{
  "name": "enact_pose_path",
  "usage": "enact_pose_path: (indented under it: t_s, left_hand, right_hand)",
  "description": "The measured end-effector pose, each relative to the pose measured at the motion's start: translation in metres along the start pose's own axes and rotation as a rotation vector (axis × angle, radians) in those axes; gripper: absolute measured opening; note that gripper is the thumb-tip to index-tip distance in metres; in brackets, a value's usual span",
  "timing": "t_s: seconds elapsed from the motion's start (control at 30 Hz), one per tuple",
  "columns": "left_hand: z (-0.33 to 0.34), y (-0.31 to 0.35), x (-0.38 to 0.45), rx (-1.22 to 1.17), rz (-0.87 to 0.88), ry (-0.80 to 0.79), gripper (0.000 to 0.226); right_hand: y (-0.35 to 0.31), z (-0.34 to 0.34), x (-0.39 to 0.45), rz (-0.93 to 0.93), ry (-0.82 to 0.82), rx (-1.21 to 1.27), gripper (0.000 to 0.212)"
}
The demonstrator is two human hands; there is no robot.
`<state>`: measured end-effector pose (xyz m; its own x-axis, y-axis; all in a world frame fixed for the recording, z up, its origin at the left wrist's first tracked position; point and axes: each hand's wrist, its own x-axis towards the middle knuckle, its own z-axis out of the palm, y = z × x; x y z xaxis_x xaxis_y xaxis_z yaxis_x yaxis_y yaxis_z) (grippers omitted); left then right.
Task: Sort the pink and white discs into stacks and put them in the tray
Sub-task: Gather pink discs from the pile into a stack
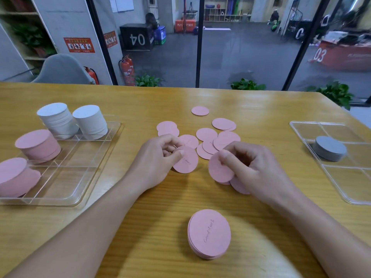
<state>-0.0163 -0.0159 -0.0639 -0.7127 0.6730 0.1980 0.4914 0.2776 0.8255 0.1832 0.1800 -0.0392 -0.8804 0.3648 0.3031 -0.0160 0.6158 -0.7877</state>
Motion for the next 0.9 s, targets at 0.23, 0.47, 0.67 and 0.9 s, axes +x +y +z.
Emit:
enact_pose_path:
  t_s: [0.23,0.47,0.67,0.9]
  left_hand:
    - [-0.003,0.002,0.001,-0.132,0.098,-0.072,0.011]
    - [0.002,0.007,0.000,-0.219,0.189,-0.192,0.020]
    - [-0.005,-0.011,0.008,0.106,0.133,0.074,0.014]
    - [-0.005,-0.020,0.010,0.507,-0.052,0.001,0.038]
  right_hand:
    - [-0.002,0.020,0.014,-0.060,-0.083,-0.126,0.044]
    - [0.002,0.042,0.022,-0.147,-0.066,-0.448,0.017]
    - [0.003,0.048,0.014,-0.108,-0.164,-0.466,0.021]
    - [0.007,0.042,0.000,-0.095,-0.187,-0.440,0.022]
